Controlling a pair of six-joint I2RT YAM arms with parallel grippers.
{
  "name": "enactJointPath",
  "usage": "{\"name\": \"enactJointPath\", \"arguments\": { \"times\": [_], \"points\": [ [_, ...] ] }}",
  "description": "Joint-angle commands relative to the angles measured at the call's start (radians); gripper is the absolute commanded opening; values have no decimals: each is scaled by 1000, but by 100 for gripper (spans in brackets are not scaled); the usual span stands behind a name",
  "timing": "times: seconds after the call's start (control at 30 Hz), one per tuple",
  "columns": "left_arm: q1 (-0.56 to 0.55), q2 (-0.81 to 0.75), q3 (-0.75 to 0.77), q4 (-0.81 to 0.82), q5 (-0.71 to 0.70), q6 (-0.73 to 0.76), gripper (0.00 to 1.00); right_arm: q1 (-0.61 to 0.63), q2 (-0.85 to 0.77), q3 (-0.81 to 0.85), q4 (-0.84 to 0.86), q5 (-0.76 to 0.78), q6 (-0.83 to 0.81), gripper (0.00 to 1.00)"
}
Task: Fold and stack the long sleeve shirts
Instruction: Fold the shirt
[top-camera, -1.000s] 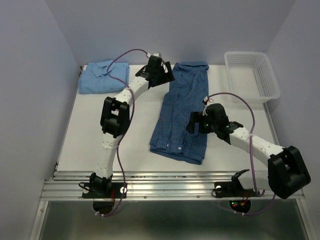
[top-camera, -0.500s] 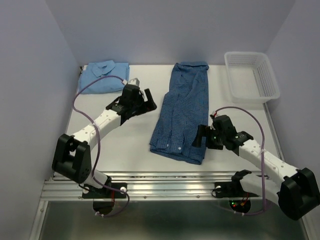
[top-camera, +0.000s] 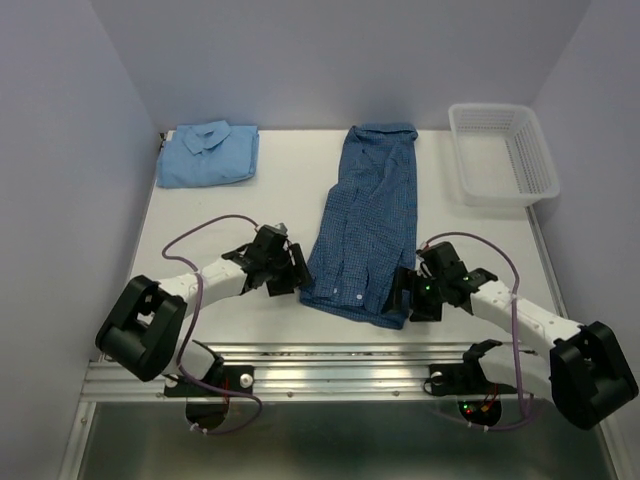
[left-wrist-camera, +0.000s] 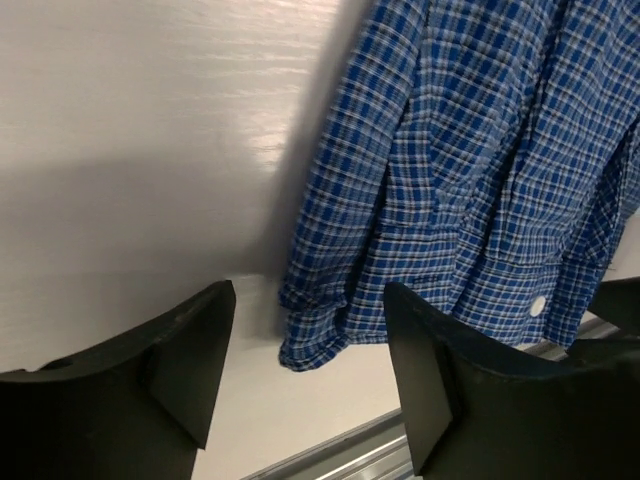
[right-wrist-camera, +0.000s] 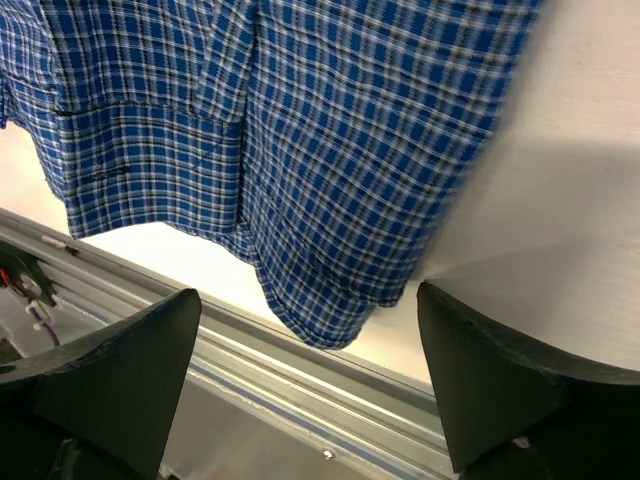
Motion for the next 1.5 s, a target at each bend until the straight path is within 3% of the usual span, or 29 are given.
{"name": "enactJointPath", "arguments": {
  "times": [0.0,0.1,0.17,0.2,0.23,0.27,0.43,0.53,0.73,0.9,1.0,1.17,1.3,1.47],
  "points": [
    [-53,39,-16,108,74,-31,67,2,73,-1,24,32,-3,87],
    [-70,92,2,107,106,-33,30,2,91,-5,18,29,0,74],
    [-76,132,21,101,172,-43,0,2,77,-19,14,18,9,50],
    [-97,139,27,99,183,-46,0,2,68,-21,11,10,6,34],
    [-110,139,31,90,184,-46,0,2,59,-19,5,-10,-9,9],
    [-119,126,39,74,177,-48,0,2,24,-16,-9,-11,-5,1],
    [-130,-5,27,-85,203,-88,0,2,-81,25,-126,-45,15,1],
    [-130,-55,48,-91,217,-102,0,2,-118,77,-190,42,27,1],
    [-116,-12,295,-154,229,6,0,2,-107,229,-172,289,14,1],
    [-33,62,475,-145,172,79,0,2,-23,380,-103,586,-8,1],
    [20,122,535,-68,105,84,0,2,28,395,50,680,0,1],
    [89,261,692,62,126,75,0,-7,137,461,265,748,-71,1],
    [117,404,878,35,155,124,0,-42,256,551,331,803,-163,1],
    [125,579,1102,-31,165,178,0,-131,388,599,425,671,-187,1]
  ]
}}
